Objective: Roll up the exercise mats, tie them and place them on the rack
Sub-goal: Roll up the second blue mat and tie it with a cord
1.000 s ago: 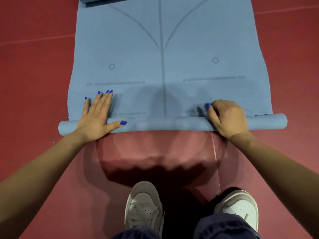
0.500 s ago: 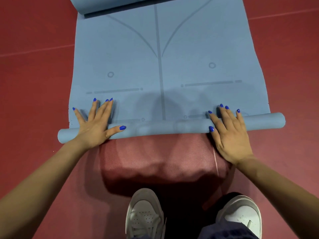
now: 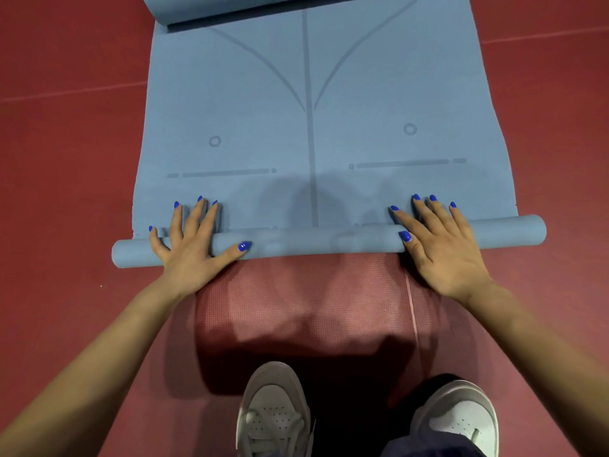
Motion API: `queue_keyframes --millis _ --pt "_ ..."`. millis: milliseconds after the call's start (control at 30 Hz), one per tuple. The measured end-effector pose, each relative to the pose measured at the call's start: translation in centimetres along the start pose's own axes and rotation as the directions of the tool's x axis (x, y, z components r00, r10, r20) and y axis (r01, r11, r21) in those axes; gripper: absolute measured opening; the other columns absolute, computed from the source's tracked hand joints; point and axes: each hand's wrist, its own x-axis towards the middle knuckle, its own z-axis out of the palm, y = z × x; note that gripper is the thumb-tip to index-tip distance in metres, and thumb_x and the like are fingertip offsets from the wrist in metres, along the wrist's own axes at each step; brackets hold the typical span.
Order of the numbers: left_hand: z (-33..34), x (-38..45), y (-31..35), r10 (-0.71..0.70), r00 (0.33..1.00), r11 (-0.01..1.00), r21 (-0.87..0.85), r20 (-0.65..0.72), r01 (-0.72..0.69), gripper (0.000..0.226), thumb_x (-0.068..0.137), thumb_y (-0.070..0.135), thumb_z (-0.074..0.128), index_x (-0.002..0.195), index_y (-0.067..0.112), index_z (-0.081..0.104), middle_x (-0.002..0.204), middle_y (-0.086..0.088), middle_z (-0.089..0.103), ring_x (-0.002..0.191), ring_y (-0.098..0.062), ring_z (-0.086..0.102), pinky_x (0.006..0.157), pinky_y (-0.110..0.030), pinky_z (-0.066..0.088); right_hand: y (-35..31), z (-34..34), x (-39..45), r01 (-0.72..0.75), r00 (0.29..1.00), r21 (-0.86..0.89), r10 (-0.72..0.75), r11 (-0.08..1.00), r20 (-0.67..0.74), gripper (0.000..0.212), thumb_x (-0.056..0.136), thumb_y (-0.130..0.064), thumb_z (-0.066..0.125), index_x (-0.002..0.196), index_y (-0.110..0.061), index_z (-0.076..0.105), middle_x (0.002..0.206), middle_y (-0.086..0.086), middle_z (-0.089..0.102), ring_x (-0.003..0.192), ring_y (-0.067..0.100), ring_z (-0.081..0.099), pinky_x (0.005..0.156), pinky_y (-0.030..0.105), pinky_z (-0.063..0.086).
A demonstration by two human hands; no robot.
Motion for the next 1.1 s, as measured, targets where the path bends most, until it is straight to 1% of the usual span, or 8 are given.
queue_keyframes --millis 200,433,533,600,700,833,967,1100 --pt "-0.1 0.3 0.1 0.036 0.999 0.997 0.075 -0.015 -0.035 0.130 0.037 0.104 0.011 0.150 0.040 0.013 0.160 0.012 0.007 0.147 -0.018 -0.008 0.111 -0.057 -0.011 -0.6 -0.2 0.5 -0.050 0.998 -0.004 0.050 0.999 -0.042 0.068 0.096 -0.057 0.002 0.134 -0.032 0.053 0.146 0.011 0.043 0.140 0.032 0.030 0.113 0.040 -0.002" --pt "-0.4 1.2 0.1 0.022 0.999 0.996 0.082 0.024 -0.024 0.120 0.045 0.096 0.021 0.151 0.039 0.014 0.160 0.012 0.008 0.147 -0.016 -0.006 0.110 -0.058 -0.012 -1.6 -0.6 1.5 -0.271 0.962 0.048 0.271 0.961 0.018 0.071 0.085 -0.056 -0.011 0.150 -0.036 0.010 0.160 0.002 0.013 0.147 0.021 0.000 0.113 0.040 -0.017" --pt "-0.9 1.8 0.4 -0.001 0.998 0.998 0.069 0.057 -0.003 0.123 0.042 0.095 0.021 0.151 0.038 0.011 0.160 0.011 0.005 0.147 -0.014 -0.009 0.110 -0.058 -0.015 -1.7 -0.9 2.7 -0.325 0.944 0.004 0.325 0.946 0.063 0.062 0.092 -0.049 0.001 0.151 -0.035 0.016 0.159 0.003 0.015 0.147 0.021 0.002 0.114 0.047 -0.012" --pt "-1.3 2.3 0.5 -0.005 0.998 0.998 0.061 0.066 0.001 0.126 0.041 0.094 0.021 0.152 0.036 0.010 0.160 0.011 0.005 0.147 -0.013 -0.010 0.110 -0.058 -0.016 -1.7 -1.1 3.7 -0.387 0.922 0.098 0.386 0.917 0.036 0.054 0.100 -0.042 0.018 0.151 -0.024 0.021 0.158 0.004 0.020 0.147 0.019 0.005 0.115 0.046 -0.009" --pt "-1.9 3.1 0.9 0.010 0.997 0.999 0.053 0.075 -0.014 0.127 0.041 0.093 0.020 0.152 0.033 0.010 0.161 0.011 0.005 0.147 -0.012 -0.013 0.109 -0.060 -0.018 -1.3 -1.4 5.1 -0.438 0.885 0.299 0.466 0.848 -0.025 0.038 0.101 -0.032 0.034 0.127 -0.011 0.052 0.150 0.005 0.035 0.146 0.019 0.010 0.117 0.040 0.001" --pt "-2.4 4.0 1.1 0.031 0.998 0.998 0.052 0.061 -0.035 0.126 0.043 0.094 0.020 0.152 0.032 0.011 0.160 0.011 0.007 0.146 -0.011 -0.014 0.107 -0.062 -0.019 -1.0 -2.2 6.2 -0.408 0.889 0.326 0.452 0.853 -0.070 0.042 0.103 -0.033 0.032 0.113 -0.006 0.062 0.144 0.000 0.042 0.145 0.018 0.012 0.115 0.038 0.007" --pt "-3.0 5.1 1.6 0.020 0.996 0.999 0.043 0.086 -0.024 0.122 0.050 0.097 0.038 0.152 0.034 0.014 0.160 0.010 0.009 0.146 -0.013 -0.014 0.108 -0.065 -0.015 -1.3 -2.6 6.0 -0.324 0.926 0.331 0.369 0.886 -0.081 0.057 0.093 -0.056 0.029 0.110 -0.015 0.065 0.148 0.001 0.038 0.146 0.018 0.008 0.116 0.043 0.002" --pt "-3.6 5.9 2.0 -0.001 0.989 1.000 0.005 0.145 0.001 0.114 0.052 0.085 0.038 0.152 0.037 0.012 0.161 0.011 0.005 0.146 -0.013 -0.016 0.110 -0.064 -0.013 -0.6 -2.0 4.8 -0.118 0.984 0.148 0.136 0.982 -0.118 0.093 0.071 -0.084 0.021 0.137 -0.023 0.047 0.154 0.008 0.028 0.147 0.022 0.005 0.114 0.052 -0.003"
